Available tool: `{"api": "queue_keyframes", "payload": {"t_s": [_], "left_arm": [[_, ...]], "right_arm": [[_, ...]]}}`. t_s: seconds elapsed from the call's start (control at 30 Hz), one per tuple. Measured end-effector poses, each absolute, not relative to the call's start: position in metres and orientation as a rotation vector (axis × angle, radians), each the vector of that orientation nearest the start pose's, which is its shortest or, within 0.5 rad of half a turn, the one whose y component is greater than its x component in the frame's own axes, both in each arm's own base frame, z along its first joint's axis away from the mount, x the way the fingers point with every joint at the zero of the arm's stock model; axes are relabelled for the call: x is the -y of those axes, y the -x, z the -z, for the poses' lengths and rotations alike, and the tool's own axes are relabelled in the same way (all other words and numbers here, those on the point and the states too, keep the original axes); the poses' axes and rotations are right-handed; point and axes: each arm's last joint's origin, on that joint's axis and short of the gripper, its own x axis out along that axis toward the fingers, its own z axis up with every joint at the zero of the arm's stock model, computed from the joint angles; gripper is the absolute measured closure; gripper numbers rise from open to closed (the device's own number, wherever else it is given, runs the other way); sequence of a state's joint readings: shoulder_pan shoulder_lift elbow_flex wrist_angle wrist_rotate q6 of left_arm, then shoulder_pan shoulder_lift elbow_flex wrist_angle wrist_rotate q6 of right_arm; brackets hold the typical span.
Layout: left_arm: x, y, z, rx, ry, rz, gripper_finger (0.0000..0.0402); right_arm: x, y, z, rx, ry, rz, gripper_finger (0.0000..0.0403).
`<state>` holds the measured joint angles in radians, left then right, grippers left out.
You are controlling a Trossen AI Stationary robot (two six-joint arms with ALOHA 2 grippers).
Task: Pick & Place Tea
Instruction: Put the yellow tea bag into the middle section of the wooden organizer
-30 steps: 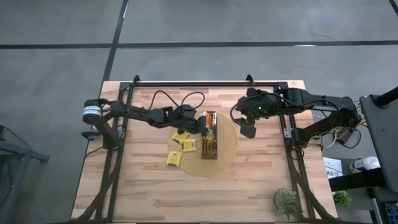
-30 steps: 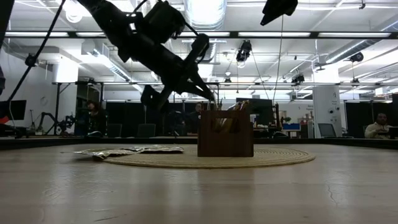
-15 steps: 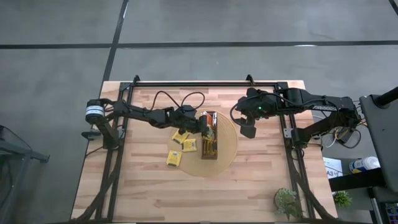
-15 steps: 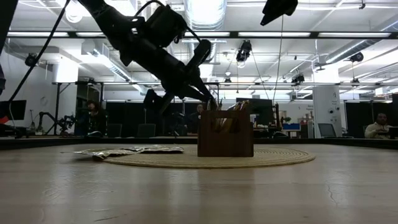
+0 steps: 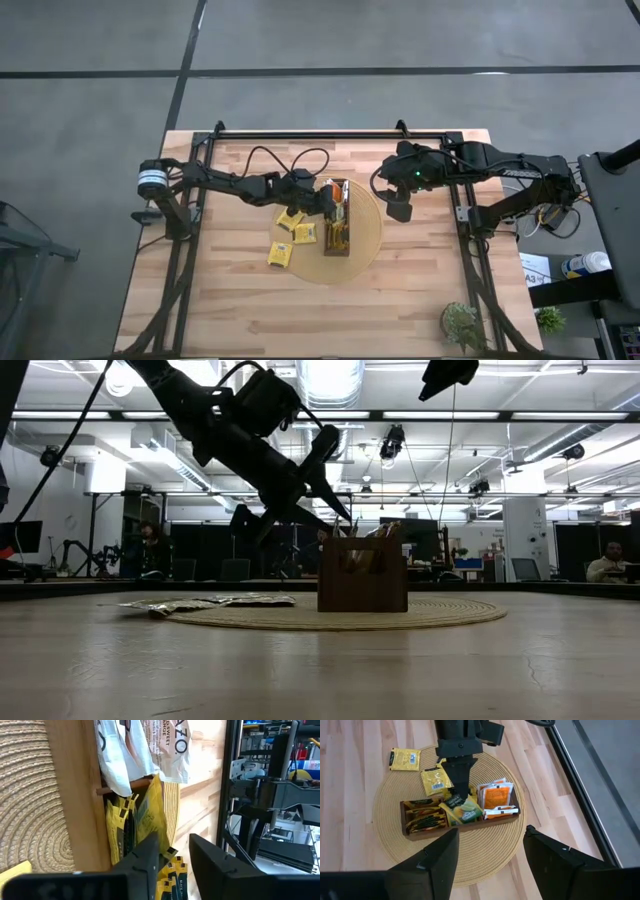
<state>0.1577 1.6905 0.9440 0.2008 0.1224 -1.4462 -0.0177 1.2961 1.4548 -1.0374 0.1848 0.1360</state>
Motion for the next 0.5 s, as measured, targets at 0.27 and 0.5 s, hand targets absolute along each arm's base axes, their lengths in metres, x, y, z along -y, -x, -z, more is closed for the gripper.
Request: {"api": "queue_keyframes", "payload": {"t_s": [0.27,0.5], "left_arm": [[-0.0514,-0.3507,-0.1938,-0.436,1.507,-0.403,0.0287],[-0.0501,-0.3506,-0.1942,-0.468,1.503,-0.362,0.0289]], "right_arm": [[0.0096,-0.2421,-0.3815,-0.862,-0.053,0.249,0.0184],[0.0096,-0.2421,-0.3815,-0.862,-0.054,0.249,0.0184]]}}
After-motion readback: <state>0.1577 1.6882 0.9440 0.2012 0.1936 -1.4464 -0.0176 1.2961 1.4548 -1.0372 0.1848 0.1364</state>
